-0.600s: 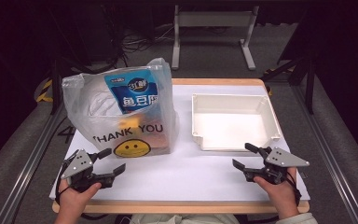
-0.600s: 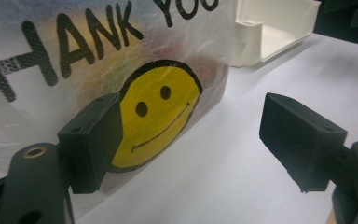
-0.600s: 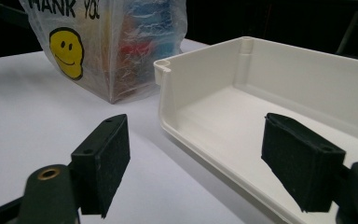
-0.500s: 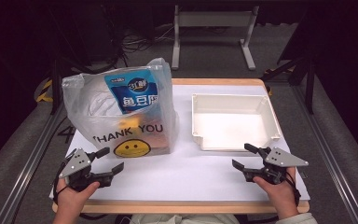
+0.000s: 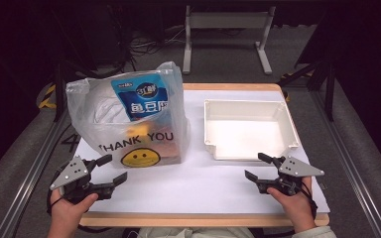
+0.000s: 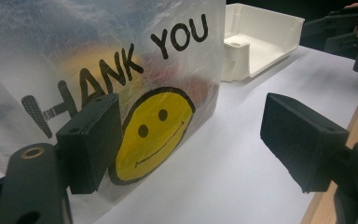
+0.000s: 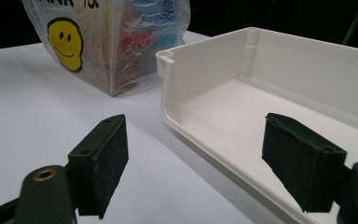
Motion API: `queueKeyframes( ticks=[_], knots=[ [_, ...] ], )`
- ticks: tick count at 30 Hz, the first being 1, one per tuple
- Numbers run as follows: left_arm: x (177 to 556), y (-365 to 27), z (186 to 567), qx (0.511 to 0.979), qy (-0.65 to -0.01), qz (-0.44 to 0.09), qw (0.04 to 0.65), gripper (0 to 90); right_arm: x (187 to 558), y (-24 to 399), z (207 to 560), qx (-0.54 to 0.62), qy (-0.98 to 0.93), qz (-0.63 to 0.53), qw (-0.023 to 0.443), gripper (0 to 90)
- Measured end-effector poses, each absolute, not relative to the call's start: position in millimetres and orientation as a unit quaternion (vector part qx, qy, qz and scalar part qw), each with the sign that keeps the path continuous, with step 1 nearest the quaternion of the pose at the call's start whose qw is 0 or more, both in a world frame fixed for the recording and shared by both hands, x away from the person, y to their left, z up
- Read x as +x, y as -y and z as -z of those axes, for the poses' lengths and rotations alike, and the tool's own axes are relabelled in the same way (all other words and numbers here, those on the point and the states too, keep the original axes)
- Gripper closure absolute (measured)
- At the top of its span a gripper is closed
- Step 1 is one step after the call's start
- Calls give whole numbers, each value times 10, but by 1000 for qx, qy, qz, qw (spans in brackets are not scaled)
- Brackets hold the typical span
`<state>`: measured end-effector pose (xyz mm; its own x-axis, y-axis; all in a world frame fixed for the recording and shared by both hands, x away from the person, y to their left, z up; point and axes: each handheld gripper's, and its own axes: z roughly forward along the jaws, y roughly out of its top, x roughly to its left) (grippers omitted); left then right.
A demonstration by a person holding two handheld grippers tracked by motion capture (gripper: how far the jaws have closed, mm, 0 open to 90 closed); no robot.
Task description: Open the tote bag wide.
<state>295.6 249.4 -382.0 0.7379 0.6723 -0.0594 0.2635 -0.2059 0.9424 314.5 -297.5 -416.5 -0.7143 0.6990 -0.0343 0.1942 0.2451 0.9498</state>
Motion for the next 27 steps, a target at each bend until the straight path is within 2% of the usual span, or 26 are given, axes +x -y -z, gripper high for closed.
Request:
queueKeyframes(
  ticks=[19, 27],
  knots=[
    [2950, -2688, 3575, 730, -345, -215, 550, 186, 3152, 2946, 4192, 294, -760, -530, 232, 226],
    [2969, -2829, 3453, 712, -363, -245, 549, 101, 3155, 2935, 4199, 293, -762, -529, 232, 221]
  ],
)
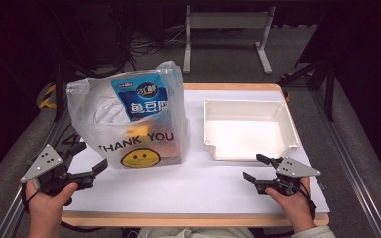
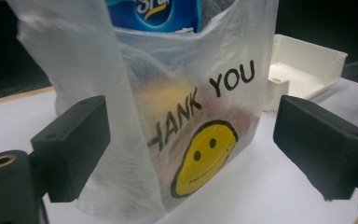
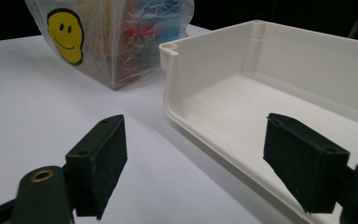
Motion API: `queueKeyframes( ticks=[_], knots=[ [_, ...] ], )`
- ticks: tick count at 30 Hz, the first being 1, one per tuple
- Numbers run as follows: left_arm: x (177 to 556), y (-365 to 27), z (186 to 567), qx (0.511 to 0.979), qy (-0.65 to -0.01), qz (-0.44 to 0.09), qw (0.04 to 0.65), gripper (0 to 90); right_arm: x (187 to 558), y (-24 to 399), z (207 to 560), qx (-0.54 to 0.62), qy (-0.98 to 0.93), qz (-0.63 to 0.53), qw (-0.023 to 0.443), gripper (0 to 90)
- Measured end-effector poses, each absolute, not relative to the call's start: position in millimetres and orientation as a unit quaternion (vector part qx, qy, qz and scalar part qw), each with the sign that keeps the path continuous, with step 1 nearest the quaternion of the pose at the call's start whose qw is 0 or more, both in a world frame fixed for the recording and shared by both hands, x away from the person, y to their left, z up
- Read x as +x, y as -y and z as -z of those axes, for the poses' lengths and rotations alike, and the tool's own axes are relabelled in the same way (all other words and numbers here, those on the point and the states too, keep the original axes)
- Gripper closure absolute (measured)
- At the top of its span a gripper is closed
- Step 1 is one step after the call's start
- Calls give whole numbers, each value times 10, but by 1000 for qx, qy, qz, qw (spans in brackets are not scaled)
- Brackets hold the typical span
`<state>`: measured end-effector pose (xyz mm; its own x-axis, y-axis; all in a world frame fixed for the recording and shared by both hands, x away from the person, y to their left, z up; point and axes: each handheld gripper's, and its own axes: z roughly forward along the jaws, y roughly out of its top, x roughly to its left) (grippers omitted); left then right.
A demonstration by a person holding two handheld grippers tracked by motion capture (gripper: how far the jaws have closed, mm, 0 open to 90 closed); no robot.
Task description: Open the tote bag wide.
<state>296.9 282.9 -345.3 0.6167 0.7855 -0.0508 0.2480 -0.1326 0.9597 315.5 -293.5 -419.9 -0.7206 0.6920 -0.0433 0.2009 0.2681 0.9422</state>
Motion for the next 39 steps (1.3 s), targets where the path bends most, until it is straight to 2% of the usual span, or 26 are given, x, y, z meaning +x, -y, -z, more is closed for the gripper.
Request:
queueKeyframes(
  ticks=[5, 15, 23, 32, 36, 37, 39],
  knots=[
    [3021, -2858, 3430, 705, -364, -256, 552, 31, 3154, 2926, 4203, 293, -763, -528, 231, 220],
    [3295, -2918, 3451, 686, -394, -268, 550, 22, 3153, 2926, 4205, 292, -763, -527, 234, 217],
    [3498, -2940, 3494, 682, -390, -264, 559, 25, 3154, 2927, 4209, 292, -763, -527, 235, 213],
    [3678, -2903, 3547, 683, -378, -245, 574, 89, 3156, 2923, 4213, 291, -764, -525, 236, 212],
    [3694, -2897, 3584, 687, -372, -239, 576, 142, 3153, 2925, 4214, 291, -763, -526, 236, 212],
    [3699, -2902, 3599, 689, -369, -237, 577, 189, 3150, 2927, 4215, 291, -764, -526, 236, 212],
    [3712, -2903, 3624, 688, -366, -231, 583, 218, 3150, 2925, 4215, 292, -764, -526, 236, 211]
  ],
)
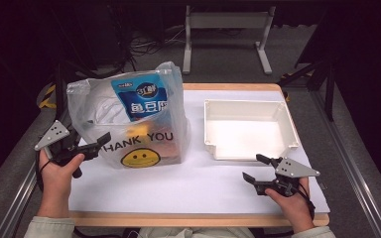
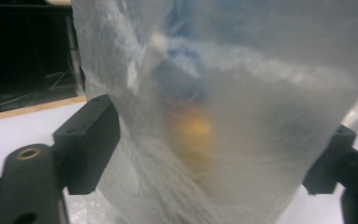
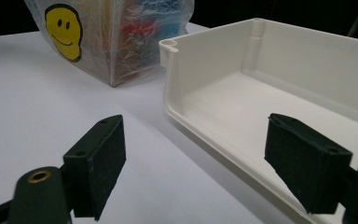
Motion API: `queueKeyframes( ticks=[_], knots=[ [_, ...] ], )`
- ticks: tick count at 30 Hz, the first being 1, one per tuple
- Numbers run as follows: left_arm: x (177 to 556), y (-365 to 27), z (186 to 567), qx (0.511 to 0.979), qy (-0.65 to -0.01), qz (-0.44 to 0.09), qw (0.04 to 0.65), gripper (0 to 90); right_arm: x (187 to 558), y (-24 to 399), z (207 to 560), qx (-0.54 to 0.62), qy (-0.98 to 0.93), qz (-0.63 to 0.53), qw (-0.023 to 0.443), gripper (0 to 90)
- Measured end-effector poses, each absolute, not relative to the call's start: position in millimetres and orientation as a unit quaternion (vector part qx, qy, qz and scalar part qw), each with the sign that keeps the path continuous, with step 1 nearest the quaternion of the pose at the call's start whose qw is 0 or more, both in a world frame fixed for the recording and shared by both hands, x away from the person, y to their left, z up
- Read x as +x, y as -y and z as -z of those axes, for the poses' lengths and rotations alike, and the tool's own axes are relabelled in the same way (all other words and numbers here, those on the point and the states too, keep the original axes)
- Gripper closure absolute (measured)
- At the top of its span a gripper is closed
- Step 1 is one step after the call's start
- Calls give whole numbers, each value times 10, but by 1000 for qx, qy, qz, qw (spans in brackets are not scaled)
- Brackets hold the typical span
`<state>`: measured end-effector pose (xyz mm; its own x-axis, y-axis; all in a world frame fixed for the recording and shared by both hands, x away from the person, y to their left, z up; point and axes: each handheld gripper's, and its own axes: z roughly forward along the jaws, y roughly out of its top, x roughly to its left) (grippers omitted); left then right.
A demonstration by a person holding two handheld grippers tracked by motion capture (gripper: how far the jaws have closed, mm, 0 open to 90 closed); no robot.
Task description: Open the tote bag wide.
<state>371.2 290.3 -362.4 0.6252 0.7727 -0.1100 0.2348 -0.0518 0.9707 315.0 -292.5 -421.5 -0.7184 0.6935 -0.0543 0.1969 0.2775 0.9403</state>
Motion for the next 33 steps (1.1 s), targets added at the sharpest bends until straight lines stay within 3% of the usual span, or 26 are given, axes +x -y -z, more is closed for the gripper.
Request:
queueKeyframes(
  ticks=[5, 13, 17, 25, 33],
  knots=[
    [3733, -2908, 3650, 693, -361, -223, 583, 312, 3154, 2921, 4215, 292, -765, -524, 236, 209],
    [3727, -2926, 3652, 695, -343, -216, 594, 755, 3162, 2856, 4159, 280, -768, -525, 234, 183],
    [3728, -2923, 3652, 699, -342, -209, 592, 879, 3170, 2825, 4121, 277, -768, -531, 224, 146],
    [3731, -2914, 3656, 701, -344, -204, 590, 898, 3193, 2703, 4019, 283, -753, -557, 204, 81],
    [3729, -2912, 3661, 704, -345, -200, 588, 898, 3284, 2466, 3781, 279, -760, -551, 200, 159]
  ],
)
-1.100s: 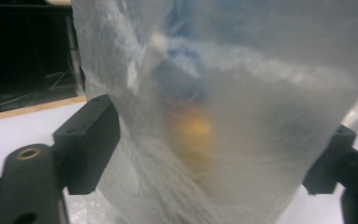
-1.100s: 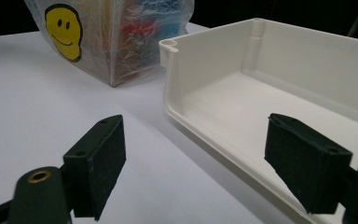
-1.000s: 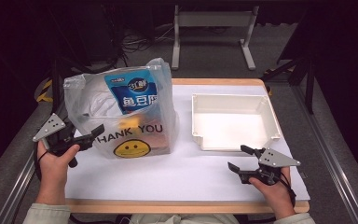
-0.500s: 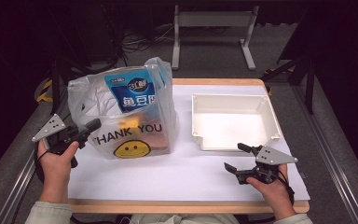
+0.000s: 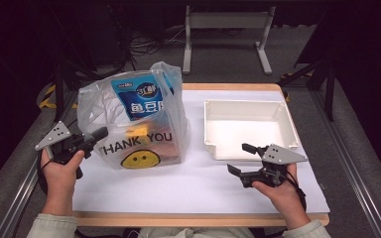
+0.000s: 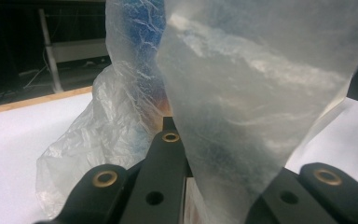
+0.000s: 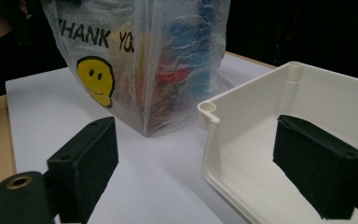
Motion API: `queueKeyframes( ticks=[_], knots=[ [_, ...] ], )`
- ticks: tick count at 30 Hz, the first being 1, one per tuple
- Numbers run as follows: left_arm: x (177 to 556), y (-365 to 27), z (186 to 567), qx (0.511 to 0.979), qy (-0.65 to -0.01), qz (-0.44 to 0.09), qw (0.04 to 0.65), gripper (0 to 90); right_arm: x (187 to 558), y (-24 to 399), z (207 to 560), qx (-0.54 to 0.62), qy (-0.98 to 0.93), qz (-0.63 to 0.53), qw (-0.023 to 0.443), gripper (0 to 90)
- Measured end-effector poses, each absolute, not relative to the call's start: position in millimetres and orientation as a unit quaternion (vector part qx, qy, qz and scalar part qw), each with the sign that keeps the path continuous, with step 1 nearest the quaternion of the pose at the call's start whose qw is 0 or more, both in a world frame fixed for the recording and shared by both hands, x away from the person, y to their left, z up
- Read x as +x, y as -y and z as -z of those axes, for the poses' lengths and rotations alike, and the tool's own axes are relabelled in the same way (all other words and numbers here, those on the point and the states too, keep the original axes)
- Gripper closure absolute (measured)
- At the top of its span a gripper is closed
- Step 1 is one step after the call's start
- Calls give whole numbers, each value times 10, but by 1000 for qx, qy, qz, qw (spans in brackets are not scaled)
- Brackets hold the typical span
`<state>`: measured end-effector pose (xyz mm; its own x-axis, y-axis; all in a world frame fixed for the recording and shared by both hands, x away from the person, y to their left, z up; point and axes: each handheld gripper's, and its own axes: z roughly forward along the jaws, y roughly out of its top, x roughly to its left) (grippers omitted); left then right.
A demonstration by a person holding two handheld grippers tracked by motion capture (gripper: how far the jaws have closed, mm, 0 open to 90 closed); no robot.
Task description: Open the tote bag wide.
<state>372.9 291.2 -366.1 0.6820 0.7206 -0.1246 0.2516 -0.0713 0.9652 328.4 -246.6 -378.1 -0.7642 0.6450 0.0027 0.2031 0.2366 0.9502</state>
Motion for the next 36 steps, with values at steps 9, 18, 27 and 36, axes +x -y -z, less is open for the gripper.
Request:
queueKeyframes(
  ticks=[9, 18, 27, 36],
  knots=[
    [3734, -2914, 3665, 706, -344, -195, 588, 898, 3485, 2117, 3543, 262, -776, -539, 197, 181],
    [3738, -2929, 3668, 706, -347, -188, 588, 897, 3694, 1777, 3397, 253, -786, -532, 186, 297],
    [3732, -2938, 3669, 705, -349, -187, 589, 893, 3865, 1505, 3313, 248, -791, -530, 178, 319],
    [3731, -2938, 3668, 705, -348, -186, 589, 894, 3975, 1253, 3238, 259, -790, -526, 178, 255]
  ],
)
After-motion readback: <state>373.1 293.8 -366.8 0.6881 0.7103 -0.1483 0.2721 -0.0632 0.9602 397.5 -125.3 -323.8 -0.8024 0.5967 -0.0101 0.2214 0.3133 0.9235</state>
